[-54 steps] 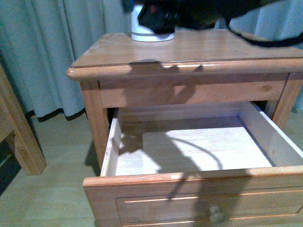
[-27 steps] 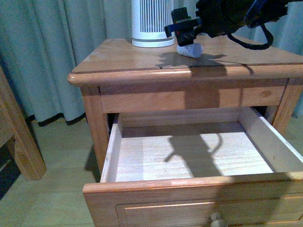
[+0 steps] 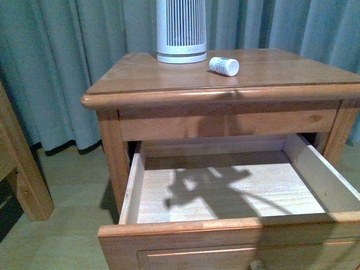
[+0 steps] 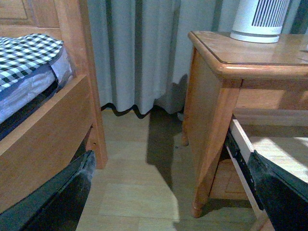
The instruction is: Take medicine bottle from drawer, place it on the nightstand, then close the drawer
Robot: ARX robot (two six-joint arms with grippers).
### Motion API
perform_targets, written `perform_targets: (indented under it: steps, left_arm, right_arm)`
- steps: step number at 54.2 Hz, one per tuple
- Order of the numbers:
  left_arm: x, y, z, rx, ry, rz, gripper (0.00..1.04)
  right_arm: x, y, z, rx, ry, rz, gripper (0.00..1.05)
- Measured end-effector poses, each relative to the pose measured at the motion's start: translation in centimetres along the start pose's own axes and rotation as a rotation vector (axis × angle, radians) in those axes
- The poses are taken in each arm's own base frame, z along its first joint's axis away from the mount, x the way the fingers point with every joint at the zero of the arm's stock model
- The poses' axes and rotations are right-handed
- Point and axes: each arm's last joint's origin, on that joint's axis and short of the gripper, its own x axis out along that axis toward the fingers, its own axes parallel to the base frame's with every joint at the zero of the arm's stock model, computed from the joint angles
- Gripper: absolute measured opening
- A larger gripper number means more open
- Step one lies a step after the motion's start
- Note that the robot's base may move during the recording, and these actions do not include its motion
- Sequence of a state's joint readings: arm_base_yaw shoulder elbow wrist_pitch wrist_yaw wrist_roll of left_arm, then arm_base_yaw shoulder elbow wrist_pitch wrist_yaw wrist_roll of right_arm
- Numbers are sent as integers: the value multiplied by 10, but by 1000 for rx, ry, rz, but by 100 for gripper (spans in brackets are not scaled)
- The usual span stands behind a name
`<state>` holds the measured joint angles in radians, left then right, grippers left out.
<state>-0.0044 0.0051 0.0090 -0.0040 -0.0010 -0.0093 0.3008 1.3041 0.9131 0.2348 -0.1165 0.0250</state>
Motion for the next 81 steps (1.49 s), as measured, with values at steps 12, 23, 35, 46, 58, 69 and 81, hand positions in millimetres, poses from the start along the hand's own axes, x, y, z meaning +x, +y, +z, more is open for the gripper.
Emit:
perform_targets:
  steps: [12,23,35,46,58,69,81]
  left_arm:
    - [0,0,0,0,0,0,98]
    - [0,0,0,0,0,0,98]
    - [0,0,0,0,0,0,98]
    - [0,0,0,0,0,0,98]
    - [0,0,0,0,0,0,98]
    - [0,0,0,0,0,0,98]
    - [0,0,0,0,0,0,98]
  right_arm:
    - [-45,16,-108,129,291,-16,31]
    - [-55,16,-182,159,463,-79,2]
    - [-31,1,-216,136,477,-161,3]
    - [3,-12,-221,50,418,-189,3]
    - [49,-37,-223,-39,394,-227,3]
    - [89,-70,-225,-90,415,-272,3]
    - [121,-92,-202,-151,317,-255,3]
